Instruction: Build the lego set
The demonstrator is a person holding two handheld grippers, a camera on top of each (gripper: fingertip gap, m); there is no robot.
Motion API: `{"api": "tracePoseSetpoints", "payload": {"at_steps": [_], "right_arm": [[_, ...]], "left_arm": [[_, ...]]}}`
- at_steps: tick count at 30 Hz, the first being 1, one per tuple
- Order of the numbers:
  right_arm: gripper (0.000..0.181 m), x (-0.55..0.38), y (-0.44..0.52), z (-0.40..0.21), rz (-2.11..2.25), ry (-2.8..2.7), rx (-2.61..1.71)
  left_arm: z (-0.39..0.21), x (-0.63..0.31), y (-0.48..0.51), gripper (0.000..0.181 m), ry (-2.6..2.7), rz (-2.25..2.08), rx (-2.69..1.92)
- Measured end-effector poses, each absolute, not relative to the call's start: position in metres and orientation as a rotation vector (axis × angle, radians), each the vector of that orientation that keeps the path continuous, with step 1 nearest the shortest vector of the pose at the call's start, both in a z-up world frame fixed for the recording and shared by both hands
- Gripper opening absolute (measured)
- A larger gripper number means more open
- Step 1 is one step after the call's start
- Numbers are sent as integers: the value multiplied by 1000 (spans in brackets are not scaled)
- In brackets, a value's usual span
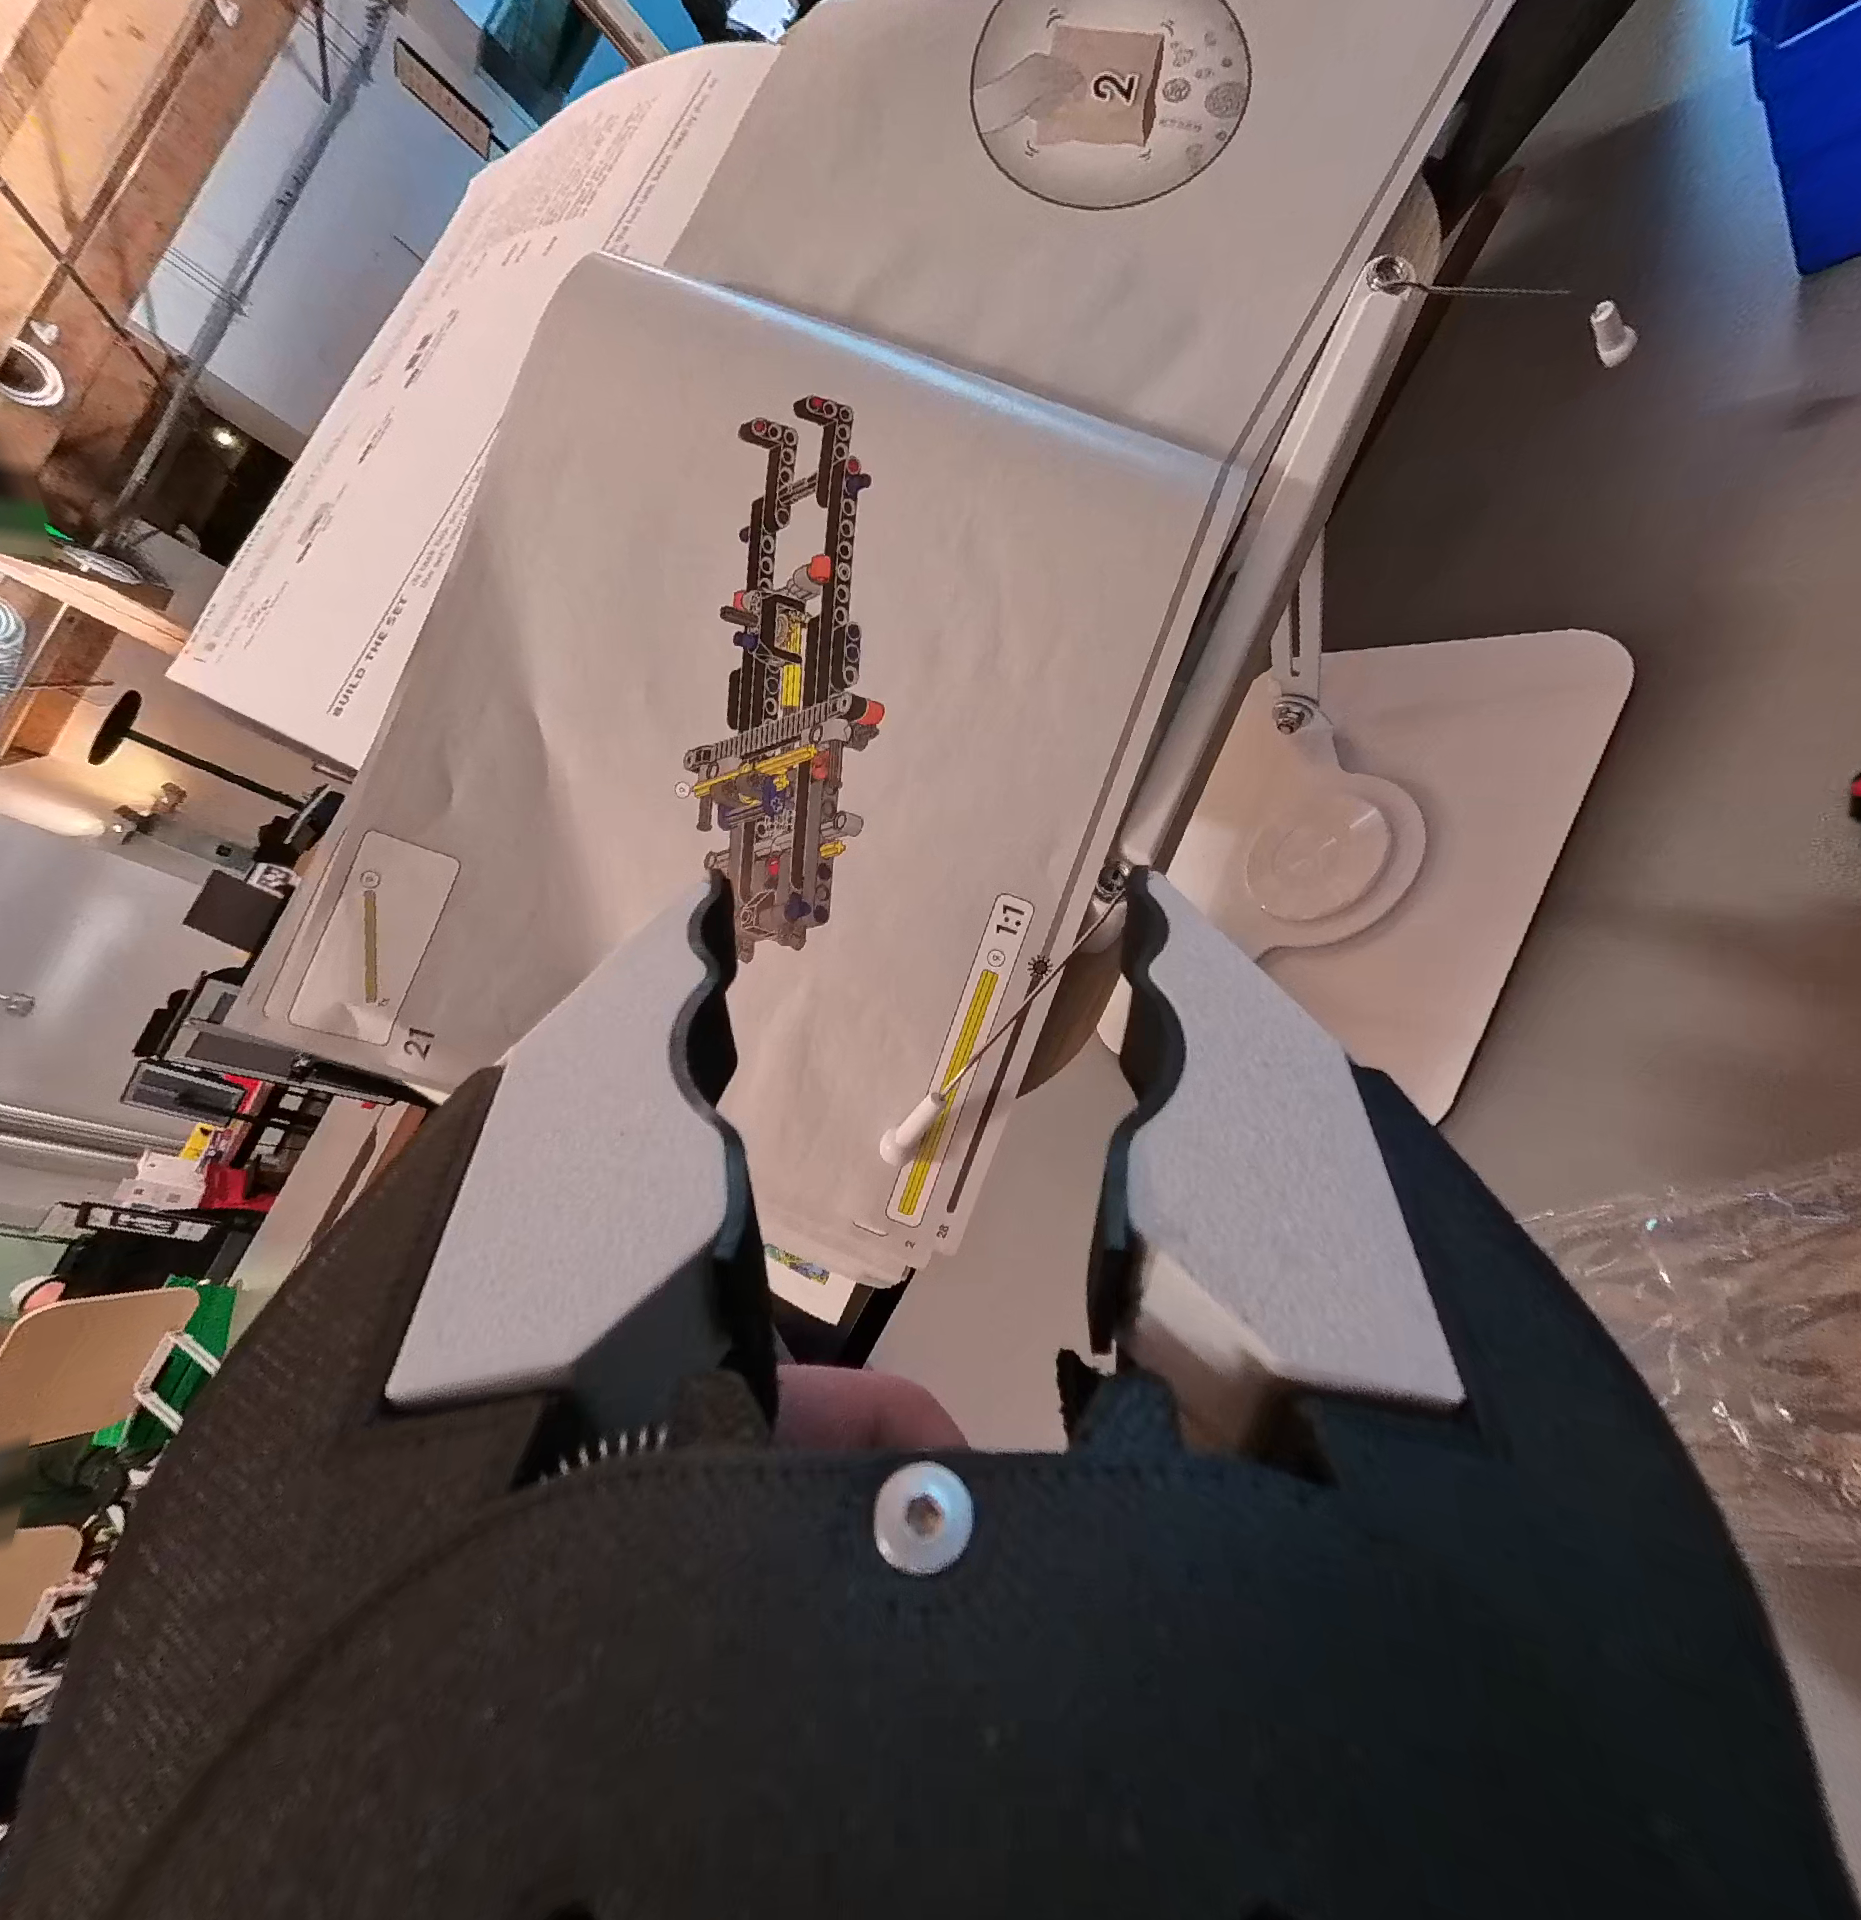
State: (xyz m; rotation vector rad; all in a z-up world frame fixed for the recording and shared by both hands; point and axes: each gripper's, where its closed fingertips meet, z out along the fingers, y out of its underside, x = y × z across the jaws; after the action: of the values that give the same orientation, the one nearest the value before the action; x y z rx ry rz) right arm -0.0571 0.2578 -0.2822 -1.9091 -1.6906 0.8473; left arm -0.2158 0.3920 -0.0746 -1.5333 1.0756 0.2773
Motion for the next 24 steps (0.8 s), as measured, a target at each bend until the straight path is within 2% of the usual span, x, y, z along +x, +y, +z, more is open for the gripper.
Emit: {"api": "tracePoseSetpoints", "payload": {"at_steps": [24], "right_arm": [[0, -30, 253, -284, 928, -1606, -1901]], "left_arm": [[-96, -193, 397, 73, 1167, 336, -1569]]}}
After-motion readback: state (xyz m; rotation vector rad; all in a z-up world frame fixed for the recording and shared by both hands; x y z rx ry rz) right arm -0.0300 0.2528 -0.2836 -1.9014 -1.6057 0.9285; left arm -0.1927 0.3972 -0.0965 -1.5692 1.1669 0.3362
